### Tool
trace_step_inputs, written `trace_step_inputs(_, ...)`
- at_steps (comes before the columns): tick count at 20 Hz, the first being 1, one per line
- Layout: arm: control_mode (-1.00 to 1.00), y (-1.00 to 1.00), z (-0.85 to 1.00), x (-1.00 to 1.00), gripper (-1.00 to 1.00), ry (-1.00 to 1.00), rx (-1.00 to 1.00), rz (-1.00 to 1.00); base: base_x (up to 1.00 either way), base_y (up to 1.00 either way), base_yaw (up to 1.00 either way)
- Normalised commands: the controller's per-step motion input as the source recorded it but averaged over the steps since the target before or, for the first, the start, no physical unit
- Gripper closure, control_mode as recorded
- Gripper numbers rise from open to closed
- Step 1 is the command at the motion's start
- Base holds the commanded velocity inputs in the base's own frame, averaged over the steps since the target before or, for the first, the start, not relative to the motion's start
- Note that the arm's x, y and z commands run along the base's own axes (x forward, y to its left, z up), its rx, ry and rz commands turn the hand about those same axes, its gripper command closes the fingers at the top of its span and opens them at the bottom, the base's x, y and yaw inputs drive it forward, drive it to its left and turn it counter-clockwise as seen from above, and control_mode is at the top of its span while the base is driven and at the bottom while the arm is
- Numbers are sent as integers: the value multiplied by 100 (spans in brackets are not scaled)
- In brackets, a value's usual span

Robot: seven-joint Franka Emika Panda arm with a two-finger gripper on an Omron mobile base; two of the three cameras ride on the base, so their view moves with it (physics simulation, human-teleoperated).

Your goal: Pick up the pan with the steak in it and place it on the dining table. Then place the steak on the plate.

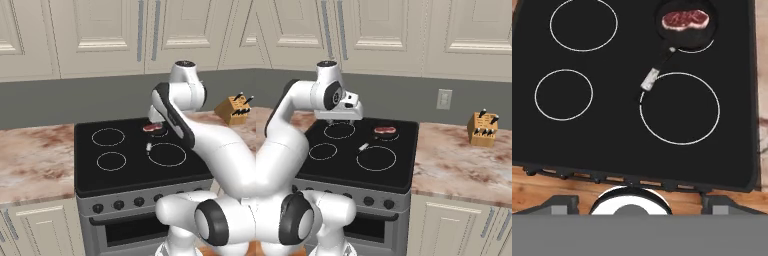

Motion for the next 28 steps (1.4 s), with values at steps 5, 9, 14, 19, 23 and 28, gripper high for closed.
trace_step_inputs(5, -100, -13, -58, 35, -100, 7, -1, -4, 0, 0, 0)
trace_step_inputs(9, -100, -2, -57, 49, -100, 2, 0, -8, 0, 0, 0)
trace_step_inputs(14, -100, 0, -57, 58, -100, 0, 0, -11, 0, 0, 0)
trace_step_inputs(19, -100, 0, -55, 60, -100, 0, 0, -11, 0, 0, 0)
trace_step_inputs(23, -100, 0, -54, 61, -100, 0, 0, -9, 0, 0, 0)
trace_step_inputs(28, -100, 0, -54, 51, -100, 1, 0, -7, 0, 0, 0)
